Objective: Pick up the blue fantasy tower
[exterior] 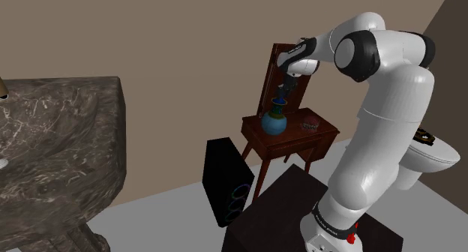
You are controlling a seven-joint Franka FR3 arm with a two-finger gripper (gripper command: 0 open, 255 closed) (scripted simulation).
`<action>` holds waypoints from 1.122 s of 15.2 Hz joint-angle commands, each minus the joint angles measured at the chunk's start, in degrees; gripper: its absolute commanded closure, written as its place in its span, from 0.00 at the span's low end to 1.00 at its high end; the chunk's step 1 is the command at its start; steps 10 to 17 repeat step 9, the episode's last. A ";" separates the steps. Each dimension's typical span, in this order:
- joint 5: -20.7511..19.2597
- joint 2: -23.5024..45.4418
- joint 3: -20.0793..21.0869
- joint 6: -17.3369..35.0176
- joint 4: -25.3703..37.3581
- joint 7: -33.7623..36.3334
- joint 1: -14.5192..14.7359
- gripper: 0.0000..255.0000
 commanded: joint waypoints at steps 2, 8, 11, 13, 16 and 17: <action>-0.89 -1.14 -0.22 -2.08 1.33 0.68 0.24 1.00; -2.13 -2.71 -0.48 -5.68 3.59 1.53 0.49 1.00; -2.13 -2.70 -0.48 -5.68 3.60 1.52 0.49 1.00; -2.13 -2.70 -0.48 -5.68 3.60 1.52 0.49 1.00; -2.13 -2.70 -0.48 -5.68 3.60 1.52 0.49 1.00; -2.13 -2.70 -0.48 -5.68 3.60 1.52 0.49 1.00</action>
